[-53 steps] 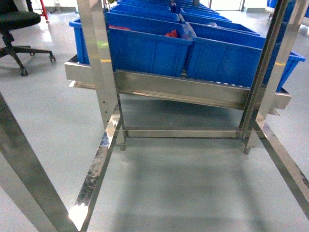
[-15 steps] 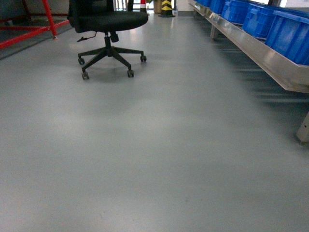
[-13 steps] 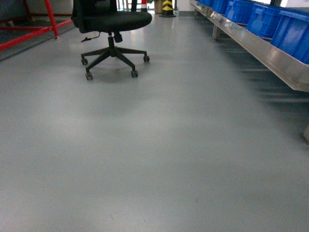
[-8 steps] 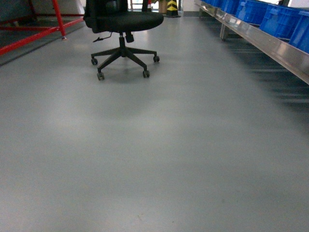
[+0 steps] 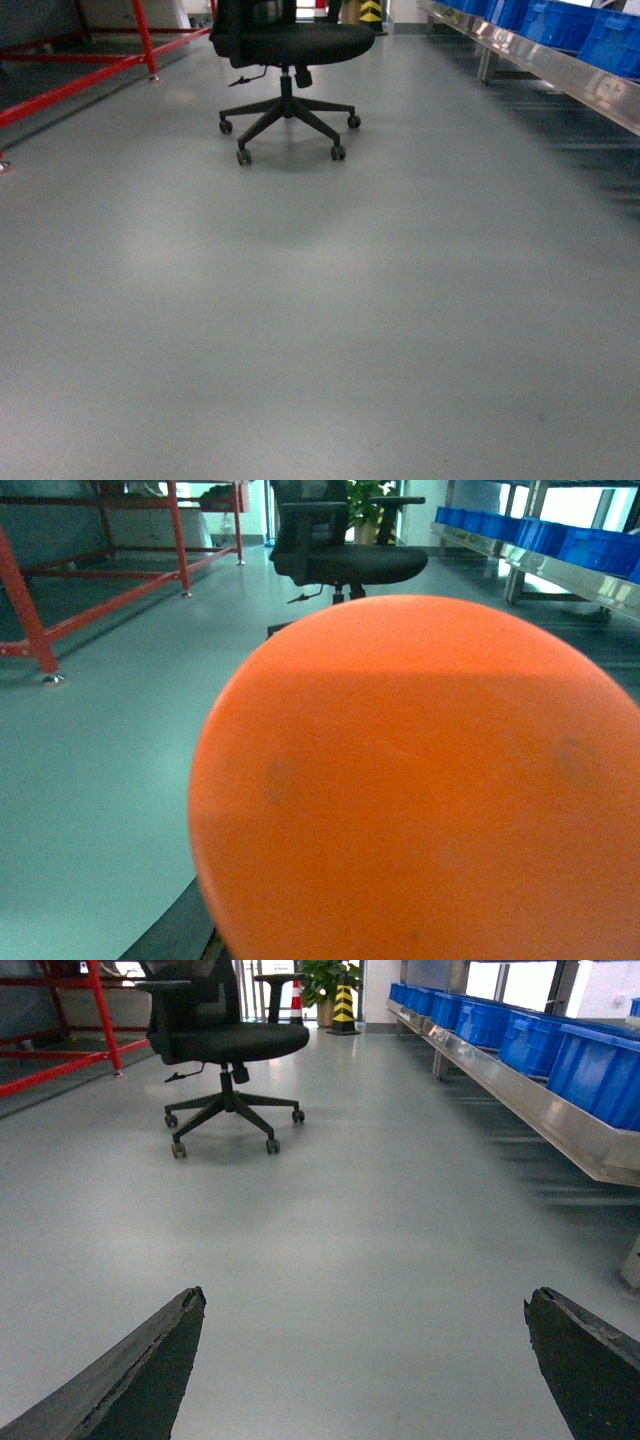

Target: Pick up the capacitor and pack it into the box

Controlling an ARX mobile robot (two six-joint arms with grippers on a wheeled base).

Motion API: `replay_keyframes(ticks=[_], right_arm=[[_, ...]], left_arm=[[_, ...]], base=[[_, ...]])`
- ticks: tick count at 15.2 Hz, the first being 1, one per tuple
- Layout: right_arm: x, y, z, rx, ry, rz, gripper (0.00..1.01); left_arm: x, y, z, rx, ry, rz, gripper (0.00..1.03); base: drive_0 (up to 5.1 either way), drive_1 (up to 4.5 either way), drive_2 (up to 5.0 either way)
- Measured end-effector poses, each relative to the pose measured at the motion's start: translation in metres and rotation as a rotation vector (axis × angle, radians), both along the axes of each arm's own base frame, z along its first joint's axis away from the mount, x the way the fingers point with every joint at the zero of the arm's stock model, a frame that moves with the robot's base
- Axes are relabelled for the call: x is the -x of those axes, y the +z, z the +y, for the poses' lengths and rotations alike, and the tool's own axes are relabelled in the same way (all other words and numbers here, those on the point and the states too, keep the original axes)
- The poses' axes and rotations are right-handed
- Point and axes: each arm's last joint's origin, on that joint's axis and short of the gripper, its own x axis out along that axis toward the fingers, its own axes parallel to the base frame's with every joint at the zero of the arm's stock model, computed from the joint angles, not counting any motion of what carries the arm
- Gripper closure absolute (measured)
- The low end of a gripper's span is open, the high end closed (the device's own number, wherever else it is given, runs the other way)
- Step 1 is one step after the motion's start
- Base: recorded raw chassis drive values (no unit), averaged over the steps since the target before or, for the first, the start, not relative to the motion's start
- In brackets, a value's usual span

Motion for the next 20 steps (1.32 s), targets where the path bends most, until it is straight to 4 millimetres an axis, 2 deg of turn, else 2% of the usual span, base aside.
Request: replay_keyframes(ticks=[20], right_arm=[[0.0,0.0001,0.0,0.0,0.0,-0.001,0.03]], left_arm=[[0.0,0.0001,0.0,0.0,0.0,-0.001,0.58]], base=[[-5.0,2.42,2.4]])
